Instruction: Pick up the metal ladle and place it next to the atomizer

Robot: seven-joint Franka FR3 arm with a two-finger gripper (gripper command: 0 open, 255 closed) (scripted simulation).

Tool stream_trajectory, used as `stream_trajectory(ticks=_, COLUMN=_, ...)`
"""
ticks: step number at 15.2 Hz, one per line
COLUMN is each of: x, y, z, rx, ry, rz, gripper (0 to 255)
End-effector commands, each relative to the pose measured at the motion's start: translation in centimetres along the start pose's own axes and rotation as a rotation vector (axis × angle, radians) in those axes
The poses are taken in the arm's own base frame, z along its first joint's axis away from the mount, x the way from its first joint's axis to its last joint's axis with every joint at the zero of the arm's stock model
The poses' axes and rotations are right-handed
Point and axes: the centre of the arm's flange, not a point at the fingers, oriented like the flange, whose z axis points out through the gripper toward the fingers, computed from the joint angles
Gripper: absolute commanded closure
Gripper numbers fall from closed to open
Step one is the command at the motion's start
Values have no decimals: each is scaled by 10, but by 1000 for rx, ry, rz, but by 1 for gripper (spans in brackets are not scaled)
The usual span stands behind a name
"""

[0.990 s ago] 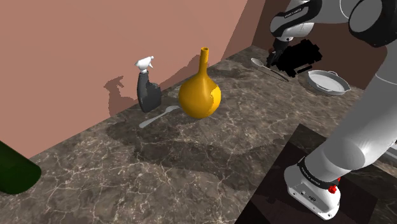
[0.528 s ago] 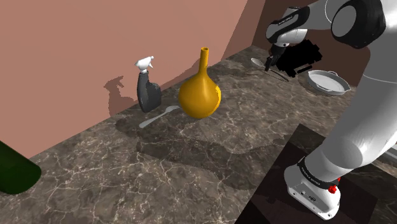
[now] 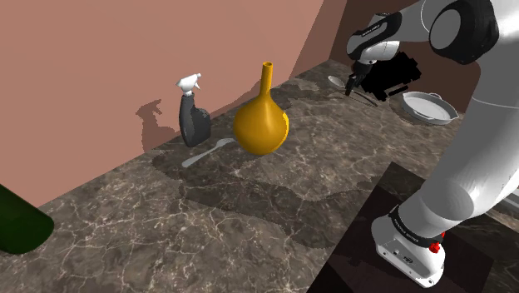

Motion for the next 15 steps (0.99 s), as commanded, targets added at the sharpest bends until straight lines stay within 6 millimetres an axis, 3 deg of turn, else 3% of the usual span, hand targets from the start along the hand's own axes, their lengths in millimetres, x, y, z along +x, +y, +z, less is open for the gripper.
stream_trajectory(ticks=1, x=0, y=0, z=0, rx=0, ry=0, rz=0, gripper=0)
stream_trajectory(ticks=2, x=0, y=0, z=0, rx=0, ry=0, rz=0, gripper=0)
stream_trajectory(ticks=3, x=0, y=0, z=0, rx=0, ry=0, rz=0, gripper=255)
stream_trajectory(ticks=12, x=0, y=0, z=0, rx=0, ry=0, rz=0, gripper=255)
stream_trajectory(ticks=15, x=0, y=2, z=-16, rx=0, ry=0, rz=0, gripper=255)
